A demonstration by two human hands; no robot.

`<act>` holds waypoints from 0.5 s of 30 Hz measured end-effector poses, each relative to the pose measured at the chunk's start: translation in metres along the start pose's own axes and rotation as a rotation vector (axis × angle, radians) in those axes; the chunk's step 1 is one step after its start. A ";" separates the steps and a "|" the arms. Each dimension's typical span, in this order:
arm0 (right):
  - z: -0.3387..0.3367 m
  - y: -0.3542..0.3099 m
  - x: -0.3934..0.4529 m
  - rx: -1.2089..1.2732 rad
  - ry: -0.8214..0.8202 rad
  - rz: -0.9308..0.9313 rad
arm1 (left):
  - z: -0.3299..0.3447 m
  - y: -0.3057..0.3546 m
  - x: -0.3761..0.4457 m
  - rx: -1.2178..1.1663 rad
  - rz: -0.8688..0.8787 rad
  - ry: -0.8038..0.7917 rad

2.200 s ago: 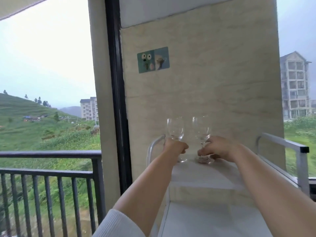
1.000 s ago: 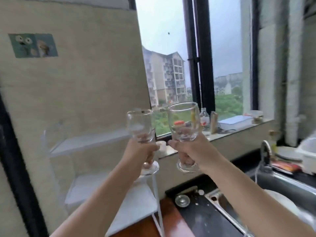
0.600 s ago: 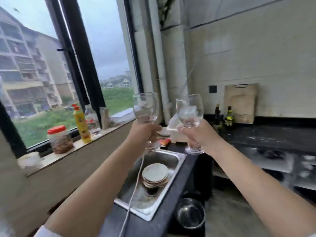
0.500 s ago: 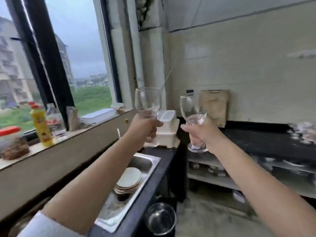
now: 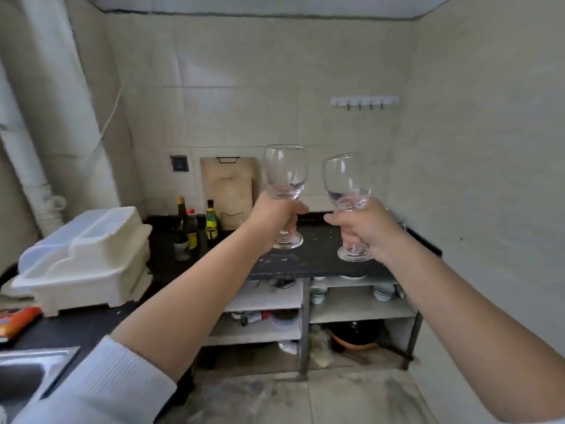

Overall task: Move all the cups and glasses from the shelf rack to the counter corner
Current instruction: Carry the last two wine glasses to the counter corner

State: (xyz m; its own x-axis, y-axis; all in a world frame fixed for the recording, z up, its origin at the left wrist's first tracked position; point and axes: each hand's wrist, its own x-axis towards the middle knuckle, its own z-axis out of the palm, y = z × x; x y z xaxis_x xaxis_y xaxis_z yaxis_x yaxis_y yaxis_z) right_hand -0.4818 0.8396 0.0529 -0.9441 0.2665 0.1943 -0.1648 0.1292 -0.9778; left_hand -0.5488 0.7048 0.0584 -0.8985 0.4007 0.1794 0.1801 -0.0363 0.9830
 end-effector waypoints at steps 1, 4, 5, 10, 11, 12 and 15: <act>-0.011 0.006 0.012 -0.006 0.018 0.017 | 0.007 -0.005 0.018 0.006 -0.003 -0.014; -0.043 0.024 0.058 -0.033 0.068 0.051 | 0.025 -0.023 0.082 -0.011 -0.002 -0.051; -0.051 0.029 0.072 -0.039 0.086 0.051 | 0.029 -0.028 0.102 -0.026 -0.001 -0.064; -0.078 0.045 0.161 -0.060 0.215 0.015 | 0.044 -0.047 0.215 0.025 -0.005 -0.121; -0.083 0.045 0.182 -0.054 0.241 0.003 | 0.046 -0.047 0.240 0.036 -0.017 -0.128; -0.089 0.046 0.202 -0.047 0.263 -0.013 | 0.049 -0.048 0.265 0.039 -0.023 -0.134; -0.105 0.047 0.250 -0.030 0.301 -0.040 | 0.056 -0.050 0.322 0.032 -0.005 -0.157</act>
State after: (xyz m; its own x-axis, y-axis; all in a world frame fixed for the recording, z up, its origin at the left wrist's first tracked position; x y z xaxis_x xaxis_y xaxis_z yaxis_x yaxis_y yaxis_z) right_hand -0.6955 1.0125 0.0637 -0.8095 0.5308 0.2510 -0.1872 0.1718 -0.9672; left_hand -0.8253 0.8867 0.0647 -0.8260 0.5395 0.1634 0.1906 -0.0055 0.9817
